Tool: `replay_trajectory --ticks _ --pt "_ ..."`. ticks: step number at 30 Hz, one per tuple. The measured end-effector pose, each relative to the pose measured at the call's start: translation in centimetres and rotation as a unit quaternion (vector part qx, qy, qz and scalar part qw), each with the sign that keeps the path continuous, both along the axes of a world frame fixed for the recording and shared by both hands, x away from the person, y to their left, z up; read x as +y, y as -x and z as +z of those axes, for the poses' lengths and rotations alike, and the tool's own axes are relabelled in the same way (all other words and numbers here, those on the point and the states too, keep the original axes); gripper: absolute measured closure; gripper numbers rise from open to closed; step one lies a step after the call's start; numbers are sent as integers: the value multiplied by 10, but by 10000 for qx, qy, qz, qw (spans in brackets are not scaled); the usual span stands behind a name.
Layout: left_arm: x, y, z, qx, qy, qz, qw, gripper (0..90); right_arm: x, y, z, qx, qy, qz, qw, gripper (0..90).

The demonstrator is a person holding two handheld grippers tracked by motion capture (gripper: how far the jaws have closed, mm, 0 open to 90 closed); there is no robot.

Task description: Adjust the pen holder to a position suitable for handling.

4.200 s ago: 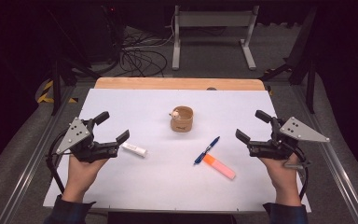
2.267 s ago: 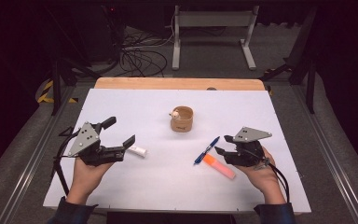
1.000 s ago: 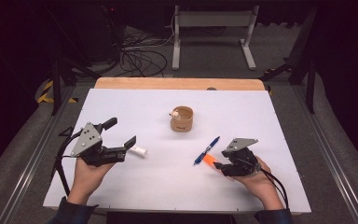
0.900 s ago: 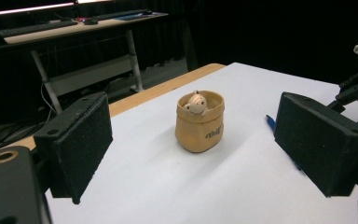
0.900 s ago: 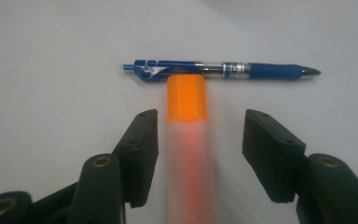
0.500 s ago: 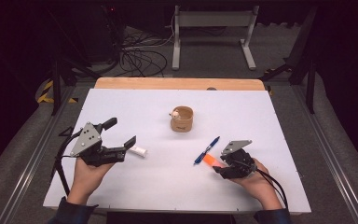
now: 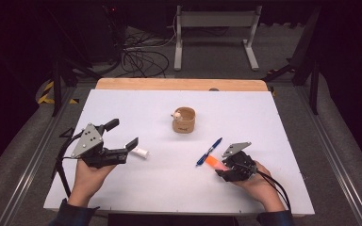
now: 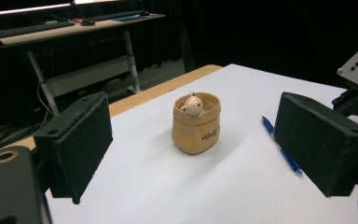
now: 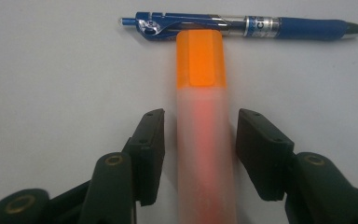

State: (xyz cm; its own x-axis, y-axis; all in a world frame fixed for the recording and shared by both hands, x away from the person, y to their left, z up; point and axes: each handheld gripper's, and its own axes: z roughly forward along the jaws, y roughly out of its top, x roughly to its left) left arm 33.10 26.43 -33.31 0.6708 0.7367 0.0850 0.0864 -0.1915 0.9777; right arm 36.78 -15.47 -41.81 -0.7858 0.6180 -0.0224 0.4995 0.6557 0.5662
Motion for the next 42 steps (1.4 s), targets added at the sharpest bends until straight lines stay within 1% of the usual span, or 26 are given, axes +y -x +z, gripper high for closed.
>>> replay_trajectory --ticks 1,4,5,9,15,18,20,26,28,30,32,34,36,38,39,40,41,42 --pt "-1 0 0 -8 -13 -16 10000 123 0 -1 0 54 -21 -29 10000 542" --pt "-2 1 1 -15 -29 -26 10000 123 -1 -1 0 57 -31 -45 10000 558" --pt "-2 1 1 -19 -25 -30 10000 123 -2 -2 0 64 -36 -52 10000 578" --pt "-2 1 1 -18 -24 -24 10000 124 -2 -3 0 82 -19 -48 10000 587" --pt "-3 1 1 -17 -52 -41 10000 123 -2 -4 1 116 29 -2 9999 611" --pt "-4 1 0 2 -75 -59 10000 124 -3 -4 1 135 27 34 9999 648" --pt "-4 1 -1 16 -45 -65 10000 123 -3 -4 1 137 27 41 9999 650" --pt "-4 1 -1 35 -69 -73 9999 123 -3 -5 1 138 57 71 9999 653" --pt "-6 1 -2 53 -44 -101 9999 123 -3 -5 1 146 47 79 9999 655" --pt "-8 1 -3 64 -49 -141 9999 124 -3 -4 1 109 69 85 9999 656" --pt "-10 1 -3 94 -30 -215 9997 123 -4 -4 1 69 38 110 9999 657" --pt "-12 1 -3 90 -47 -235 9997 123 -5 -4 0 40 -29 181 9998 658" --pt "-13 1 -4 106 -37 -241 9996 124 -8 -3 0 15 -129 183 9997 658" --pt "-14 0 -4 105 -32 -246 9996 124 -12 -3 3 -66 -413 137 9990 658" --pt "-15 0 -4 111 -33 -250 9996 124 -15 -1 9 -213 -664 154 9974 657" --pt "-16 0 -5 123 -60 -255 9996 124 -15 -1 9 -213 -664 154 9974 657" --pt "-17 0 -5 125 -57 -271 9995 124 -17 0 15 -373 -925 181 9948 657" --pt "-18 0 -6 142 -61 -272 9995 124 -17 0 15 -373 -925 181 9948 657"
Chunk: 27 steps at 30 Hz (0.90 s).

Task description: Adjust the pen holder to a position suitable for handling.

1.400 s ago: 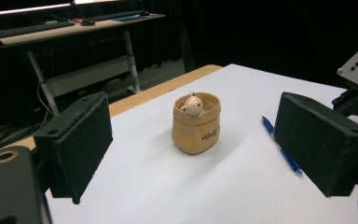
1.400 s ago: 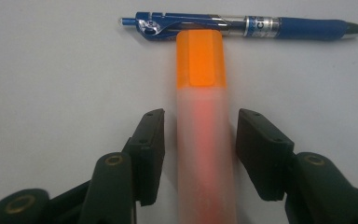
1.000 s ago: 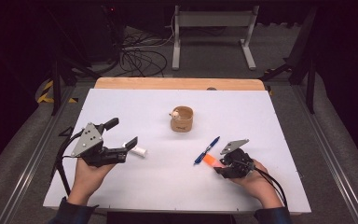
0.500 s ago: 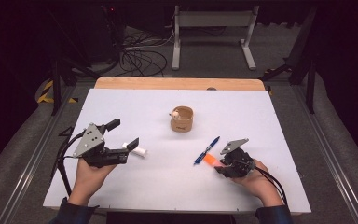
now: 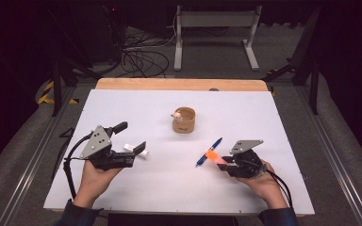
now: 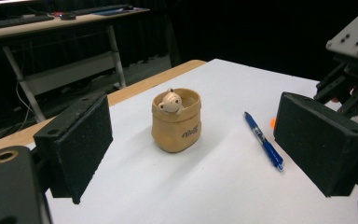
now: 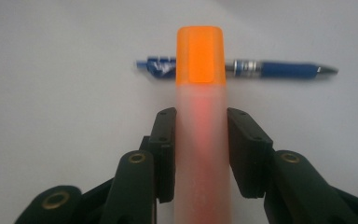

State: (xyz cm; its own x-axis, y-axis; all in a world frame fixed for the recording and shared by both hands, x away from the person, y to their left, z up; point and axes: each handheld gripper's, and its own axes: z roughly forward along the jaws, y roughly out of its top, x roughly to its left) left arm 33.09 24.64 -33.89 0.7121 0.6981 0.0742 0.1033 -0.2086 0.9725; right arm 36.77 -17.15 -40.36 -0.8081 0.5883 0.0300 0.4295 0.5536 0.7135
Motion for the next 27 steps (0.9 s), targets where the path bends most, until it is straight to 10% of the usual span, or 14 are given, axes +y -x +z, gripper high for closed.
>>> replay_trajectory --ticks 13,27 --pt "-19 0 -4 17 -48 -166 9998 148 11 4 1 -768 -812 45 9937 657" --pt "-49 -8 -4 68 126 -412 9990 212 24 8 7 -1259 -1140 272 9851 656"
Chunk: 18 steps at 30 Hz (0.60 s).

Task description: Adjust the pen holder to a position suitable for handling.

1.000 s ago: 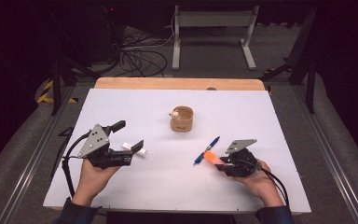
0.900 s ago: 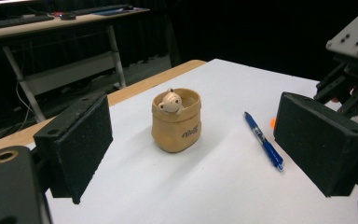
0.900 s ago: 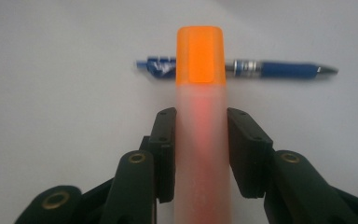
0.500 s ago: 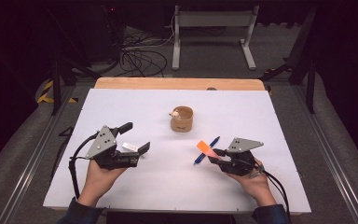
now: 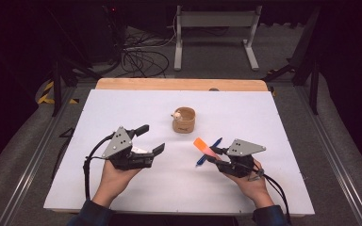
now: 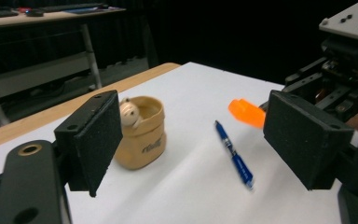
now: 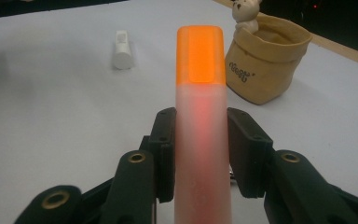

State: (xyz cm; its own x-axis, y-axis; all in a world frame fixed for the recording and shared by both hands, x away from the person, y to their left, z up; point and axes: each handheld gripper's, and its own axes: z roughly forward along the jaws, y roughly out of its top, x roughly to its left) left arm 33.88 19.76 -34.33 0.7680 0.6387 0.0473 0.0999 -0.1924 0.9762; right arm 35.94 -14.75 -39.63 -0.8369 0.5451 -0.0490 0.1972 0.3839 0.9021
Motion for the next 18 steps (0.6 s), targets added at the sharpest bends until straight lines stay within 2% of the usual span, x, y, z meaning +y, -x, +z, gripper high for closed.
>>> replay_trajectory --ticks 4,7,13,18 --pt "-10 -3 4 -16 11 -69 10000 223 1 1 3 -186 -143 -24 9997 657" --pt "-16 -6 3 65 -21 -96 9999 227 1 1 5 -238 -220 -37 9995 657" --pt "-21 -7 -1 96 -50 -196 9997 231 3 1 7 -367 -378 -42 9986 656" --pt "-28 -7 -2 93 -104 -239 9996 232 8 3 10 -522 -443 100 9976 656"
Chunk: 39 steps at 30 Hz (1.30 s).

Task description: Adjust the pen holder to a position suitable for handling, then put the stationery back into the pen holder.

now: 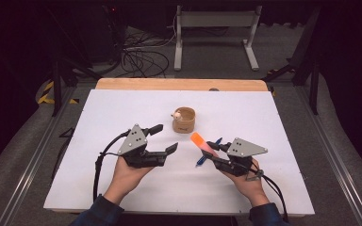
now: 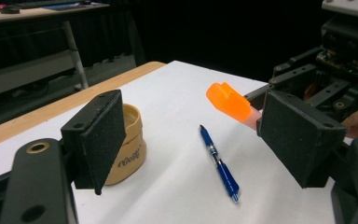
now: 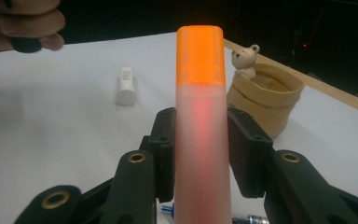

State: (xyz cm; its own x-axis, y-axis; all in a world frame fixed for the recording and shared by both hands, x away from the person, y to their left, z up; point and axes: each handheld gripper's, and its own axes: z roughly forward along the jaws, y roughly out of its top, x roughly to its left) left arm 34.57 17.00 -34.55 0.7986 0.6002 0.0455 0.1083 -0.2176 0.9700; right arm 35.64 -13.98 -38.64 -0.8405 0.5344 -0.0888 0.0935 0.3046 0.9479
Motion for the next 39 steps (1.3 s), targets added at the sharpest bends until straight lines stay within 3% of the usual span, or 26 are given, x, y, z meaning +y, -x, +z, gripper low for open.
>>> replay_trajectory --ticks 7,28,35,39 --pt "-11 1 2 18 -26 -72 10000 232 6 -2 7 -122 -322 5 9994 656" --pt "-35 -5 5 104 154 -174 9997 242 23 7 9 -495 -544 85 9973 656" --pt "-38 -6 5 118 198 -169 9996 298 25 9 7 -589 -637 -11 9962 656" --pt "-41 -7 5 245 320 -160 9991 340 27 11 3 -754 -710 -49 9946 656"
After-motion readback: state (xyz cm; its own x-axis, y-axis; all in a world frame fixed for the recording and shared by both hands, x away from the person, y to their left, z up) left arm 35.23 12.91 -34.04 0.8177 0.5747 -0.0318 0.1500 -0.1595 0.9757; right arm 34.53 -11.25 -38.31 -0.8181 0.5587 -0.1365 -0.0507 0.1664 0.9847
